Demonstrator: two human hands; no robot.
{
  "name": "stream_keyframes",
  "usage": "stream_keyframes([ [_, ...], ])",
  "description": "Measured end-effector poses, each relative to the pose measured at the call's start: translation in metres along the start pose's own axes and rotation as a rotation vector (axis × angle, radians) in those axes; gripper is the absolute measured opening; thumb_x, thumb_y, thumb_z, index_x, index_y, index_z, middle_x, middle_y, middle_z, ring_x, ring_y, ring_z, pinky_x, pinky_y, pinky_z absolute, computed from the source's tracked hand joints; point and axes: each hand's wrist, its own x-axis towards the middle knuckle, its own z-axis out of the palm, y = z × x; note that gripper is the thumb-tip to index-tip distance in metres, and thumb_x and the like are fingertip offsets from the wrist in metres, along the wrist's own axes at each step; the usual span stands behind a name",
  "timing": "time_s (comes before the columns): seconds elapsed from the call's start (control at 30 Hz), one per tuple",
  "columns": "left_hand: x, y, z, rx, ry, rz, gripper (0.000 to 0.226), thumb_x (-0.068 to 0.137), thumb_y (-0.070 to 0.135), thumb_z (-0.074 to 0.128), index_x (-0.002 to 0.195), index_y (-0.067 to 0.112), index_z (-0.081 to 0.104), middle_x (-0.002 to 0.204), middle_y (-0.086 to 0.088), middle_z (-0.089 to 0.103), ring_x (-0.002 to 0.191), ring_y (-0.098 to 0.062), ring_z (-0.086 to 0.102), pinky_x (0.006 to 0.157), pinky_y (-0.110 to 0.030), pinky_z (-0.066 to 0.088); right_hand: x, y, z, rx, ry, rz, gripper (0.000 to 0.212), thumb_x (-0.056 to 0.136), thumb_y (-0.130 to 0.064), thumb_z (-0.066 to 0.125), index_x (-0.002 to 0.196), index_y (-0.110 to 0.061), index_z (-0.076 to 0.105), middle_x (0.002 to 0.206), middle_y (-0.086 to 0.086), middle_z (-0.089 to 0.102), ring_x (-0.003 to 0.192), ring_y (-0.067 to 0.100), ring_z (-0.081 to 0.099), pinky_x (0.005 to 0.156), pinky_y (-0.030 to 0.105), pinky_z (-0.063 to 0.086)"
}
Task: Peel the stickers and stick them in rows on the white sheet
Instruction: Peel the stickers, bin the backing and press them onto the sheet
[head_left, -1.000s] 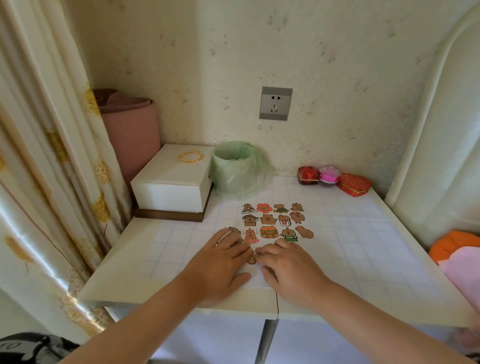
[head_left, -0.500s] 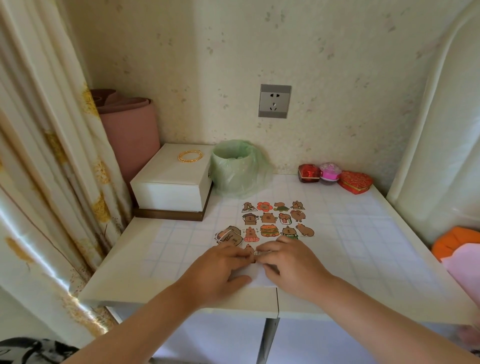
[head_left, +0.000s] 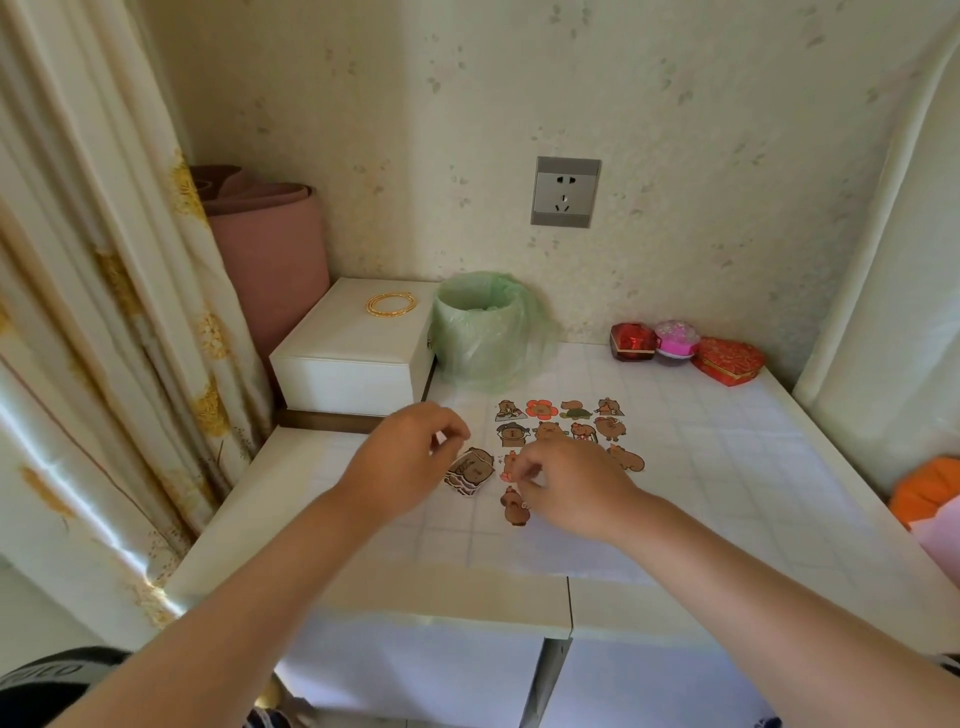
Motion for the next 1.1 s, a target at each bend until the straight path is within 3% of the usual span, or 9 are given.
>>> stream_keyframes([
  [0.13, 0.006, -0.009, -0.001, 0.082, -0.089, -0.044, 0.022, 0.096, 0.020, 0.059, 0.112, 0.032, 0.068, 0.103, 0.017, 0.061, 0.084, -0.003, 0.060, 0.079, -0.020, 0.049, 0.020, -0.009, 0.002, 0.076, -0.023, 0.058, 0.014, 0.092, -0.030, 0.062, 0.102, -0.030, 0.071, 0.095, -0.014, 0.067, 0.091, 0.011, 0.064, 0.079, 0.033, 0.054],
  [0.23, 0.009, -0.015, 0.005, 0.173, -0.199, -0.073, 0.027, 0.096, 0.031, 0.059, 0.123, 0.037, 0.063, 0.115, 0.017, 0.060, 0.098, -0.005, 0.058, 0.085, -0.026, 0.049, 0.029, -0.017, 0.007, 0.044, -0.043, 0.046, 0.021, 0.085, -0.045, 0.067, 0.104, -0.035, 0.070, 0.089, -0.013, 0.062, 0.084, 0.011, 0.062, 0.065, 0.029, 0.048],
  [0.33, 0.012, -0.020, 0.011, 0.235, -0.286, -0.075, 0.033, 0.097, 0.040, 0.056, 0.130, 0.036, 0.061, 0.122, 0.012, 0.057, 0.113, -0.010, 0.053, 0.090, -0.028, 0.045, 0.035, -0.020, 0.009, -0.046, -0.120, -0.026, 0.037, 0.077, -0.046, 0.074, 0.114, -0.039, 0.070, 0.097, -0.008, 0.058, 0.088, 0.016, 0.060, 0.073, 0.034, 0.051],
  [0.5, 0.016, -0.020, 0.010, 0.266, -0.419, -0.048, 0.024, 0.093, 0.039, 0.059, 0.115, 0.039, 0.071, 0.113, 0.004, 0.059, 0.110, -0.015, 0.052, 0.092, -0.042, 0.049, 0.044, -0.015, 0.008, -0.048, -0.196, -0.138, 0.025, 0.088, -0.038, 0.071, 0.112, -0.043, 0.073, 0.094, -0.010, 0.056, 0.085, 0.010, 0.054, 0.071, 0.033, 0.047],
  [0.63, 0.016, -0.019, 0.008, 0.289, -0.419, -0.054, 0.025, 0.094, 0.041, 0.058, 0.114, 0.036, 0.071, 0.114, 0.006, 0.059, 0.110, -0.014, 0.051, 0.091, -0.040, 0.050, 0.045, -0.014, 0.005, -0.042, -0.203, -0.183, 0.022, 0.098, -0.037, 0.059, 0.115, -0.041, 0.072, 0.092, -0.007, 0.057, 0.084, 0.011, 0.053, 0.076, 0.038, 0.049],
  [0.77, 0.020, -0.018, 0.005, 0.279, -0.422, -0.073, 0.023, 0.094, 0.041, 0.058, 0.112, 0.039, 0.071, 0.112, 0.007, 0.060, 0.104, -0.014, 0.056, 0.088, -0.036, 0.050, 0.044, -0.014, 0.003, -0.046, -0.156, -0.186, 0.025, 0.102, -0.034, 0.052, 0.118, -0.040, 0.071, 0.088, -0.011, 0.053, 0.084, 0.008, 0.050, 0.072, 0.032, 0.045],
  [0.9, 0.017, -0.017, 0.001, 0.218, -0.340, -0.079, 0.020, 0.095, 0.041, 0.057, 0.107, 0.040, 0.072, 0.108, 0.012, 0.065, 0.099, -0.011, 0.059, 0.086, -0.036, 0.051, 0.041, -0.016, 0.000, 0.060, -0.078, -0.199, 0.023, 0.102, -0.024, 0.054, 0.107, -0.023, 0.076, 0.083, -0.007, 0.069, 0.075, 0.011, 0.062, 0.071, 0.034, 0.053],
  [1.0, 0.016, -0.014, -0.002, 0.129, -0.263, -0.107, 0.014, 0.092, 0.043, 0.061, 0.100, 0.038, 0.071, 0.104, 0.014, 0.063, 0.096, -0.007, 0.060, 0.084, -0.034, 0.051, 0.042, -0.018, -0.002, 0.281, 0.000, -0.074, 0.023, 0.100, -0.020, 0.056, 0.111, -0.021, 0.076, 0.079, -0.019, 0.066, 0.067, 0.009, 0.067, 0.073, 0.039, 0.059],
  [1.1, 0.018, -0.012, -0.002, -0.036, -0.212, -0.162, 0.007, 0.090, 0.040, 0.066, 0.096, 0.038, 0.066, 0.108, 0.016, 0.061, 0.099, -0.005, 0.059, 0.086, -0.031, 0.050, 0.040, -0.026, -0.010, 0.622, -0.022, 0.081, 0.023, 0.098, -0.018, 0.056, 0.105, -0.023, 0.077, 0.073, -0.002, 0.071, 0.062, 0.020, 0.069, 0.065, 0.040, 0.061],
])
